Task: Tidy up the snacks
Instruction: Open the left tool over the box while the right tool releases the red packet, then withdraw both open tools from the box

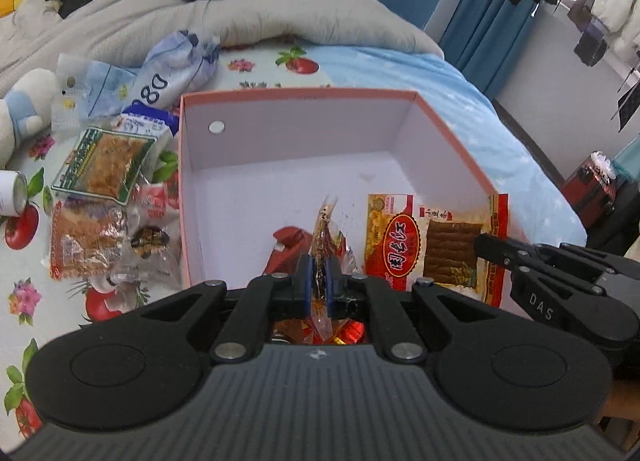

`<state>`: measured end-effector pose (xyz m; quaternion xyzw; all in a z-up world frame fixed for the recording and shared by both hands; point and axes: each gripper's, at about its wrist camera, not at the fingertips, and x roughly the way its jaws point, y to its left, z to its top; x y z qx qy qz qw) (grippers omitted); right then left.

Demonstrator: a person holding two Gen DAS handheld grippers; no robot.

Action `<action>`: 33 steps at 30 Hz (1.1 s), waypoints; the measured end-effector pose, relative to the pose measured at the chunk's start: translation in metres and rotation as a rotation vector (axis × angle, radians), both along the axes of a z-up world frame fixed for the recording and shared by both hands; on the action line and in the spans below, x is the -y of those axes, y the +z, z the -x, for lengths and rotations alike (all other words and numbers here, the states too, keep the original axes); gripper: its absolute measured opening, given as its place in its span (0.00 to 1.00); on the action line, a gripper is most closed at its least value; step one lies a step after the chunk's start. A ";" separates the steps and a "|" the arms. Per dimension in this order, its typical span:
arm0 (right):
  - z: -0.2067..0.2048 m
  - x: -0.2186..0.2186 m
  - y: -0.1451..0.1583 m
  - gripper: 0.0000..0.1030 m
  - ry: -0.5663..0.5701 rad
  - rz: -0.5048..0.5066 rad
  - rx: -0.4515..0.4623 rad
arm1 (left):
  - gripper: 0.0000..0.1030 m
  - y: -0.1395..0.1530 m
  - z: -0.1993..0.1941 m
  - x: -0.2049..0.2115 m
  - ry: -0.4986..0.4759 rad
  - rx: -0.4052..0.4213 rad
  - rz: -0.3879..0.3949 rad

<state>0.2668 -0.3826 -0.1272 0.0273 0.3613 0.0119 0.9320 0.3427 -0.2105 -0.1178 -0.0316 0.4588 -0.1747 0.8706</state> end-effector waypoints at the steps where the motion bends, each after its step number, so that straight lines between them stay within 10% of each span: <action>1: 0.003 0.000 -0.001 0.05 0.000 -0.003 -0.001 | 0.08 -0.001 -0.002 0.000 -0.002 -0.001 -0.004; 7: 0.001 0.003 -0.002 0.11 -0.001 -0.020 -0.007 | 0.21 0.000 -0.003 -0.001 0.008 -0.008 -0.015; 9: 0.002 0.005 0.001 0.36 -0.004 -0.024 -0.002 | 0.46 0.004 -0.001 -0.004 0.024 0.009 -0.019; 11: 0.004 0.005 0.005 0.53 -0.007 -0.023 0.015 | 0.48 0.011 0.001 -0.009 0.030 0.028 -0.004; 33: 0.065 -0.051 0.086 0.52 0.096 -0.074 0.261 | 0.48 0.093 0.073 -0.089 0.085 0.236 0.080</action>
